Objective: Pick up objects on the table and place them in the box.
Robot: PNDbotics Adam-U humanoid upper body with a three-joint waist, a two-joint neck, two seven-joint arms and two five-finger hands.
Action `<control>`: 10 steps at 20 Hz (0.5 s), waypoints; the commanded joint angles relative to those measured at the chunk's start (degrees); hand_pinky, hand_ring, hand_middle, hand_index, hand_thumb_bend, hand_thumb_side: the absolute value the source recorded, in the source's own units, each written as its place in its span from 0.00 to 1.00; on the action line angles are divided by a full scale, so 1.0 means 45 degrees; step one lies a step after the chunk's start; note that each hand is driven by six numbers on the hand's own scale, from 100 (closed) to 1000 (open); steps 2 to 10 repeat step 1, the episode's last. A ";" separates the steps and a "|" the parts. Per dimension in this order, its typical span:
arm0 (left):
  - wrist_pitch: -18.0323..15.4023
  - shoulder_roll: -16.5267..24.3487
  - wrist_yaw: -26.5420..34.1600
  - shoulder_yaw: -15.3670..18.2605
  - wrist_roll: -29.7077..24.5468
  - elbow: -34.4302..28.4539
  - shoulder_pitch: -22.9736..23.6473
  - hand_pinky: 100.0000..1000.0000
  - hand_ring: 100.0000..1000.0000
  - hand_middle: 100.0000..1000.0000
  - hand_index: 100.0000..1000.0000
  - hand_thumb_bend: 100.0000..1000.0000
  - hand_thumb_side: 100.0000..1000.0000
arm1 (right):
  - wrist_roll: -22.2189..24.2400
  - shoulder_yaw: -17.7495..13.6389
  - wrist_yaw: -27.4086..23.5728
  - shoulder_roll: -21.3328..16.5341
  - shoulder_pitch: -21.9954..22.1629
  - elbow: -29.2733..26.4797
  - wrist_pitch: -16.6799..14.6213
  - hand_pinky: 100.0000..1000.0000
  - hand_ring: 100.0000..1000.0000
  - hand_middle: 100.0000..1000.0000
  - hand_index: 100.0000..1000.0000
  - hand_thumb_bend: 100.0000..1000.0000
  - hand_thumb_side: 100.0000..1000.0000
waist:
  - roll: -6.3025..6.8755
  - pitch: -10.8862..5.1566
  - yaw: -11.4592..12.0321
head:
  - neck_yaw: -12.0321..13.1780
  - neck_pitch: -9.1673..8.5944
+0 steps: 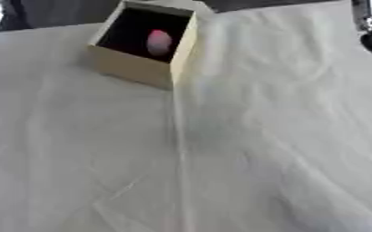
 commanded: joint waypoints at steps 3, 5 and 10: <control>0.0749 0.0975 0.1082 0.0635 0.1162 -0.2414 0.0674 0.52 0.71 0.77 0.85 0.05 0.34 | -0.0097 -0.0169 0.0125 -0.0218 -0.0111 -0.0246 -0.0030 0.81 0.62 0.53 0.76 0.00 0.63 | -0.0084 -0.0333 0.0060 | -0.0061 0.0024; 0.0749 0.0975 0.1082 0.0635 0.1162 -0.2414 0.0674 0.52 0.71 0.77 0.85 0.05 0.34 | -0.0097 -0.0169 0.0125 -0.0218 -0.0111 -0.0246 -0.0030 0.81 0.62 0.53 0.76 0.00 0.63 | -0.0084 -0.0333 0.0060 | -0.0061 0.0024; 0.0749 0.0975 0.1082 0.0635 0.1162 -0.2414 0.0674 0.52 0.71 0.77 0.85 0.05 0.34 | -0.0097 -0.0169 0.0125 -0.0218 -0.0111 -0.0246 -0.0030 0.81 0.62 0.53 0.76 0.00 0.63 | -0.0084 -0.0333 0.0060 | -0.0061 0.0024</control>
